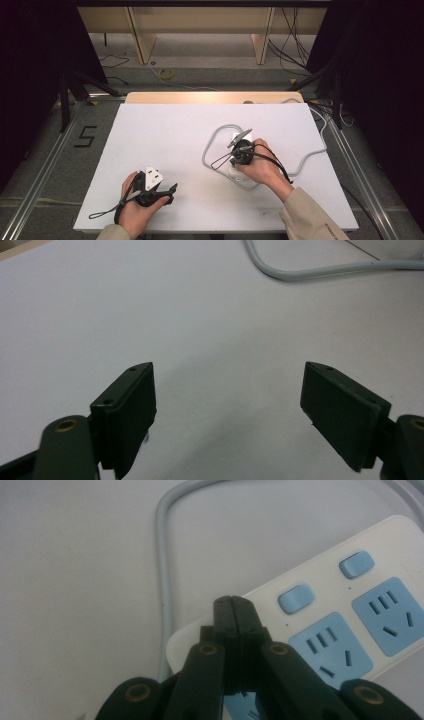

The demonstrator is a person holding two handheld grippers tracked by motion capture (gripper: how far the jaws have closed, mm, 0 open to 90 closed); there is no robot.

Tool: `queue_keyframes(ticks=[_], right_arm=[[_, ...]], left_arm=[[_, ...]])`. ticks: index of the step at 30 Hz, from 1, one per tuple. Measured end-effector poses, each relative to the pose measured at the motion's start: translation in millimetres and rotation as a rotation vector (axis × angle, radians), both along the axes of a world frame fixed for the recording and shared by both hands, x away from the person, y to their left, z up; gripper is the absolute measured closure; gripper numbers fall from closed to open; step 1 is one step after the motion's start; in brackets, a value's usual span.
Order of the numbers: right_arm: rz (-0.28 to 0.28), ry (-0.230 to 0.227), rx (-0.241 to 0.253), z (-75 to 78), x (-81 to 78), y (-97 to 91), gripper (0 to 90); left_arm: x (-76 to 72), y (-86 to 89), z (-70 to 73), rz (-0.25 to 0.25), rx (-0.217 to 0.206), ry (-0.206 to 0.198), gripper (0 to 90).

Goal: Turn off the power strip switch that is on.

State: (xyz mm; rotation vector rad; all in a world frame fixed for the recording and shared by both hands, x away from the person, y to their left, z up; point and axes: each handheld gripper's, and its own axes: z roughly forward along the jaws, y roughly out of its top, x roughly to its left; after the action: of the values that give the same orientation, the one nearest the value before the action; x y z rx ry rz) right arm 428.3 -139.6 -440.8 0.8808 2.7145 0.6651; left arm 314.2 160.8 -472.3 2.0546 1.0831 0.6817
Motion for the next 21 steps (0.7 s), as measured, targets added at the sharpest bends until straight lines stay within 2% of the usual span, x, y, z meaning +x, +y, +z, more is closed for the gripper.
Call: queue_keyframes(ticks=[14, 21], right_arm=[[-0.004, -0.006, -0.007, -1.2, -0.3, 0.6, 90.0], [-0.006, 0.002, 0.007, -1.2, 0.2, -0.7, 90.0]], left_arm=[[-0.1, -1.0, -0.4, -0.003, 0.002, 0.003, 22.1], [0.0, -0.8, -0.4, -0.002, 0.003, 0.002, 22.1]])
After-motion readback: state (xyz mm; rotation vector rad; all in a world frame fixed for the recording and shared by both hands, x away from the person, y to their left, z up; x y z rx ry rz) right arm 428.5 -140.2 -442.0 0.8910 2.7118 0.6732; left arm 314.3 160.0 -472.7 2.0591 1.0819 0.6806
